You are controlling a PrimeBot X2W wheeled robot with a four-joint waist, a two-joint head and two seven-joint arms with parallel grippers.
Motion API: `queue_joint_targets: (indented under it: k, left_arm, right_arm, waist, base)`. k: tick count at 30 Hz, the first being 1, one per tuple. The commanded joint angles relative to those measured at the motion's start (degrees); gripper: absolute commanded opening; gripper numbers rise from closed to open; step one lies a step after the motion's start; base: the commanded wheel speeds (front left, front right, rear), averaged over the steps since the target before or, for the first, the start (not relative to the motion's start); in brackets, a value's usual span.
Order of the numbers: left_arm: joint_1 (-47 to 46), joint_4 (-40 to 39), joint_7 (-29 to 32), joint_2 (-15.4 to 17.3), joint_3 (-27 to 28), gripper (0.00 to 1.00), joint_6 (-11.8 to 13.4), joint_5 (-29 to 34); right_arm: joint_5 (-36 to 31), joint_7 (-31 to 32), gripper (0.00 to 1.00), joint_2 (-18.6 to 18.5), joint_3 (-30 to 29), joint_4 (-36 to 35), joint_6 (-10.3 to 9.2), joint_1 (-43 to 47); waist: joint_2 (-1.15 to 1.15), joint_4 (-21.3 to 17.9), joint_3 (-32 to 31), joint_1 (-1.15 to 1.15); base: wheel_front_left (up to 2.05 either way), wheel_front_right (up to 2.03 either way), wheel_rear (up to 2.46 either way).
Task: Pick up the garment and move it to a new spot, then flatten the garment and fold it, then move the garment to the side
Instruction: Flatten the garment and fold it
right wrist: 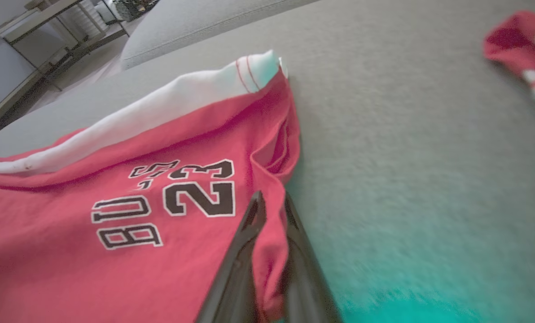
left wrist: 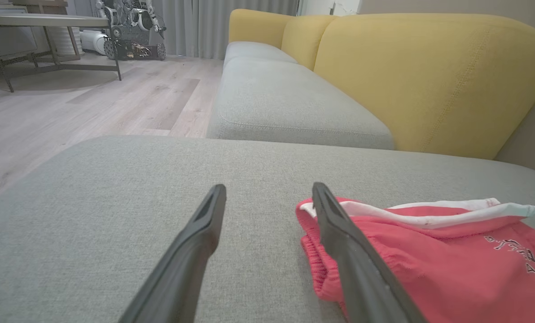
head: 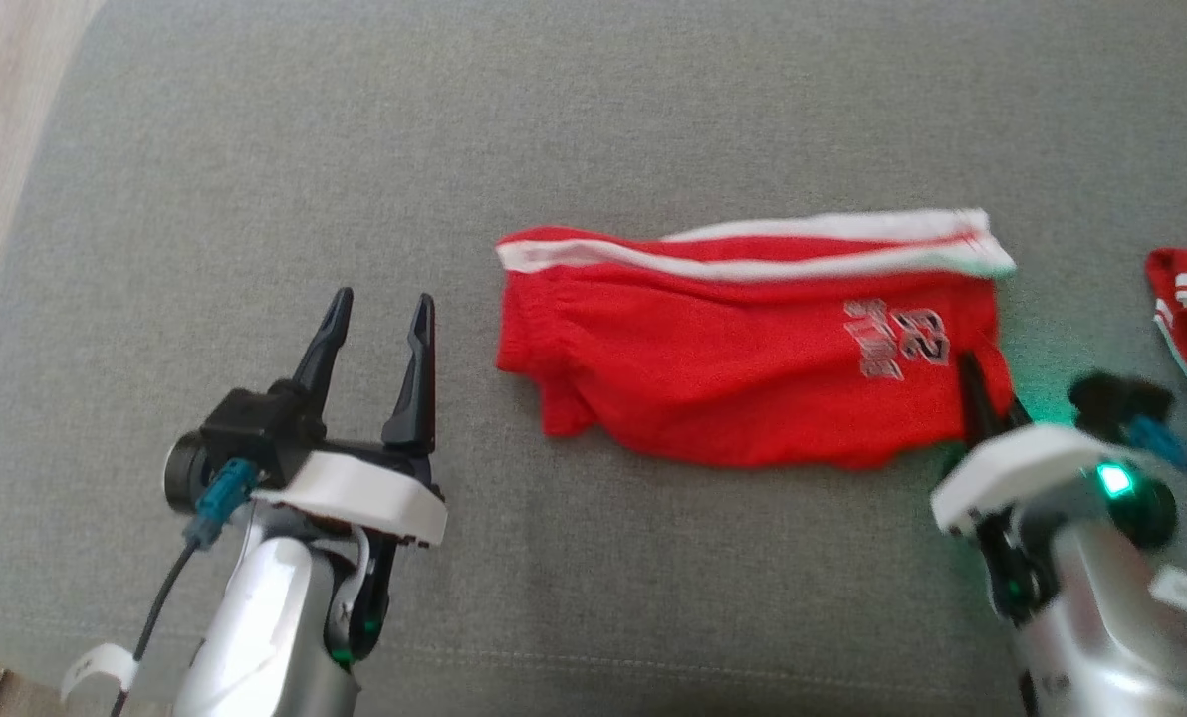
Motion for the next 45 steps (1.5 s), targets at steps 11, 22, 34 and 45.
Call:
queue_joint_targets:
  k: [11, 22, 34, 45]
  left_arm:
    - [0.50, -1.07, -0.52, 0.34, 1.93, 1.00, -0.44, 0.88]
    - [1.07, -0.20, -0.52, 0.30, 0.97, 1.00, -1.00, 0.70]
    - [1.79, 0.14, -0.52, 0.16, -0.70, 1.00, -0.80, -0.77]
    - [1.33, -0.14, -0.52, 0.17, -0.07, 1.00, 0.07, -1.27]
  right_arm:
    - [0.41, 3.28, 0.00, 0.96, -3.00, -12.52, -0.05, 8.64]
    - [-0.20, 11.67, 0.00, 1.04, 12.12, -25.40, -0.05, 1.10]
    - [13.61, 8.43, 0.00, 1.04, 33.29, -16.09, -0.05, -4.52]
    - [14.09, 3.88, 1.00, 1.05, 41.21, -11.58, -0.05, -7.05]
  waist:
    - [0.00, -1.14, -2.09, 0.00]
    - [0.00, 0.44, -5.19, 0.00]
    - [0.00, 5.57, -4.95, 0.00]
    - [0.00, 4.50, -3.65, 0.00]
  base:
    - [0.00, 0.00, 0.00]
    - [0.00, 0.00, 0.00]
    - [0.00, 0.00, 0.00]
    - [0.00, 0.00, 0.00]
